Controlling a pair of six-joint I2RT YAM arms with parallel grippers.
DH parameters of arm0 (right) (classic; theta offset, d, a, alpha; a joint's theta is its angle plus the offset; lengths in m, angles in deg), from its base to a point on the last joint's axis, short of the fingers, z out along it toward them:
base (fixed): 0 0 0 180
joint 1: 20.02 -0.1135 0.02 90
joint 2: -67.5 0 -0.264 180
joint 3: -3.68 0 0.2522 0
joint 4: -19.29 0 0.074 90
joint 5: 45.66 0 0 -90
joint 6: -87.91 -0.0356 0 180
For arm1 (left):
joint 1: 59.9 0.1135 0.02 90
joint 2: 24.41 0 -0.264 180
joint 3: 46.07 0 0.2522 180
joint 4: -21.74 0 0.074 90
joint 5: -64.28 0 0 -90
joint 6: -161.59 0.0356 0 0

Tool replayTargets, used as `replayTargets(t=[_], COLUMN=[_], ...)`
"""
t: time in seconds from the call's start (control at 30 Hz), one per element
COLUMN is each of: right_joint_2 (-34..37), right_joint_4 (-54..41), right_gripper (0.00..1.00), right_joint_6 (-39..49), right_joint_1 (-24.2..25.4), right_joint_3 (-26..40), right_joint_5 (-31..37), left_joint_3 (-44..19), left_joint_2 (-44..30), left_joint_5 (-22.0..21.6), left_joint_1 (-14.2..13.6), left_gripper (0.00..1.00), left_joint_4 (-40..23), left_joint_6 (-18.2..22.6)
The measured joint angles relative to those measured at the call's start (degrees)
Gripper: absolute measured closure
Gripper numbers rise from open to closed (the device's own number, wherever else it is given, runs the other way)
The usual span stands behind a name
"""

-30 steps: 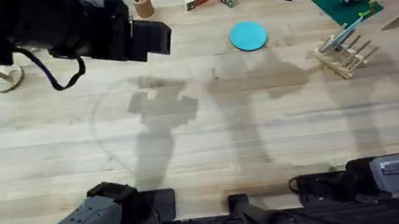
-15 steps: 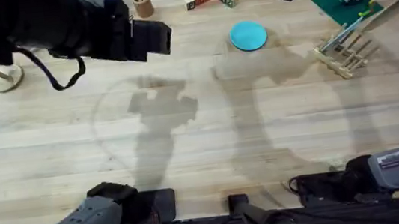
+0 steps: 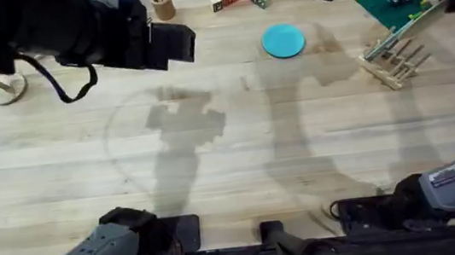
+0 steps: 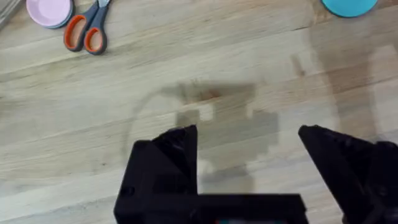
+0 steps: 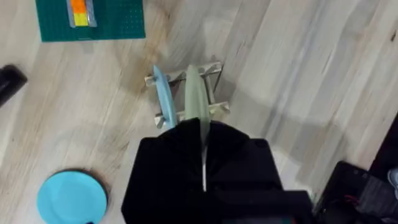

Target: Pick up the plates from the table one by one and place each into a slot on the dish rack.

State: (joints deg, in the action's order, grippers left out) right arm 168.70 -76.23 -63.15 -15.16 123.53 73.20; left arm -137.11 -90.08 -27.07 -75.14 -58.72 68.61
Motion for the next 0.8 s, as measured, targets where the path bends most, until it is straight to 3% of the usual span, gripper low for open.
replayTargets(t=[0.8], right_joint_2=[6.24], right_joint_4=[3.05], right_gripper=[0.972], right_joint_6=[4.82], right_joint_1=[1.82], right_joint_3=[0.0], right_joint_5=[-1.94], left_joint_3=[0.0], left_joint_2=[-0.01], left_joint_5=[0.0], left_joint_1=[0.0], left_gripper=[0.007], left_joint_4=[0.01], left_joint_6=[0.0])
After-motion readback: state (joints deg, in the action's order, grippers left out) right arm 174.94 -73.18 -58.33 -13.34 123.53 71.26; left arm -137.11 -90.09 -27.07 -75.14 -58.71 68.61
